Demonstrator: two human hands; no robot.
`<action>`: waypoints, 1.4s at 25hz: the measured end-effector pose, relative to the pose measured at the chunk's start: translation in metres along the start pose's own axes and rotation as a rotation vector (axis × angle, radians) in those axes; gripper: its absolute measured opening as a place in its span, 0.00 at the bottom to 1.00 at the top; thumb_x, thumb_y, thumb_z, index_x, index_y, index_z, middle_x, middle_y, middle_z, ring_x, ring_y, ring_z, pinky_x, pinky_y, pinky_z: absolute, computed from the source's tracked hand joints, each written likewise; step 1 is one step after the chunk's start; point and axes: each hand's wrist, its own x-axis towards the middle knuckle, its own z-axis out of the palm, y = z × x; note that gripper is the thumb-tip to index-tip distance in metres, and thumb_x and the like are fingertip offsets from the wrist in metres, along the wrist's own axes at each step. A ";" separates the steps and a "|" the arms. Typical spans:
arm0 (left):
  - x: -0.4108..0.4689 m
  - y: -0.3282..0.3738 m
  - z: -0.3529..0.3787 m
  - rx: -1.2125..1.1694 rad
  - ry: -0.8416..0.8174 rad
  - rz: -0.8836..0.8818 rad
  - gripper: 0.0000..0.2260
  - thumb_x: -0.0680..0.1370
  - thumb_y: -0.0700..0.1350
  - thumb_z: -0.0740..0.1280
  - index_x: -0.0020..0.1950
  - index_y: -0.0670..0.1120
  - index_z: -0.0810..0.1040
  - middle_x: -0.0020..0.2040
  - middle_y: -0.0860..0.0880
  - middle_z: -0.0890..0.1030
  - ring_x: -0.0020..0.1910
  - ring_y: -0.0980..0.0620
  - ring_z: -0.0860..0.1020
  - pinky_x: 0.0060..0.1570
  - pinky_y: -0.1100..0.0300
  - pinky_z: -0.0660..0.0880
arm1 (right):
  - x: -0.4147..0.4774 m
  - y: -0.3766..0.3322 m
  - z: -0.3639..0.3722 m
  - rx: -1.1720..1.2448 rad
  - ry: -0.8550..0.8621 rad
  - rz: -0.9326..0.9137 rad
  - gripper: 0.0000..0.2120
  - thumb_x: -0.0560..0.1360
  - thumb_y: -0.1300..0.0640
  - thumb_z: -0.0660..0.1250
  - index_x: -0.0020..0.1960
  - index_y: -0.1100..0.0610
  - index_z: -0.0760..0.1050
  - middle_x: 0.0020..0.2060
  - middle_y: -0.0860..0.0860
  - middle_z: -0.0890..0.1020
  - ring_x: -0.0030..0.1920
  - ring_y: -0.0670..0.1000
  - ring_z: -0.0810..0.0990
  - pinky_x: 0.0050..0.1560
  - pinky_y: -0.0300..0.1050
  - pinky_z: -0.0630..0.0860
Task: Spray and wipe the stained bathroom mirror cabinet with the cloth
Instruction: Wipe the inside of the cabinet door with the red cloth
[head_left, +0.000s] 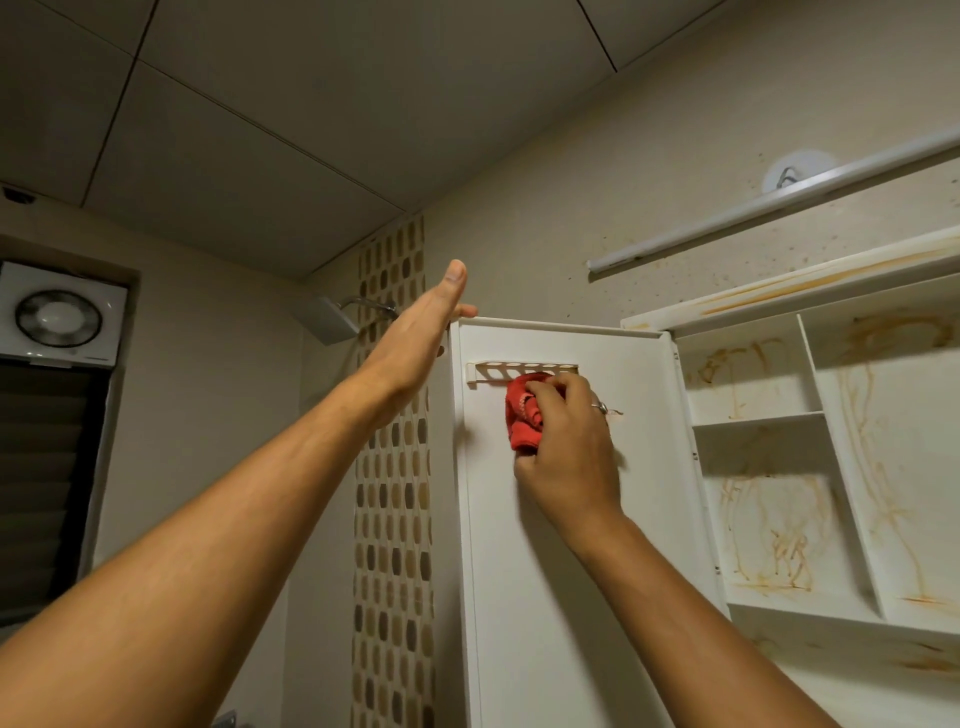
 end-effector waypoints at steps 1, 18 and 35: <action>0.000 0.000 0.001 -0.002 0.003 0.003 0.46 0.68 0.82 0.47 0.72 0.53 0.76 0.78 0.56 0.67 0.67 0.57 0.66 0.64 0.46 0.60 | 0.003 -0.002 -0.002 -0.003 -0.001 0.031 0.33 0.69 0.57 0.80 0.72 0.53 0.74 0.65 0.51 0.72 0.61 0.55 0.74 0.61 0.53 0.80; 0.001 -0.005 0.001 -0.001 0.001 0.024 0.42 0.71 0.79 0.48 0.72 0.53 0.74 0.78 0.54 0.68 0.69 0.56 0.67 0.66 0.48 0.61 | 0.008 -0.021 -0.012 -0.245 -0.072 -0.247 0.28 0.74 0.45 0.73 0.72 0.45 0.73 0.65 0.52 0.76 0.63 0.56 0.74 0.69 0.58 0.68; -0.003 -0.001 0.001 0.033 -0.028 0.022 0.45 0.69 0.81 0.48 0.75 0.54 0.71 0.73 0.51 0.75 0.71 0.50 0.72 0.75 0.38 0.62 | 0.015 0.020 -0.017 -0.182 -0.023 0.163 0.22 0.73 0.56 0.70 0.66 0.48 0.77 0.59 0.52 0.77 0.61 0.59 0.73 0.64 0.55 0.67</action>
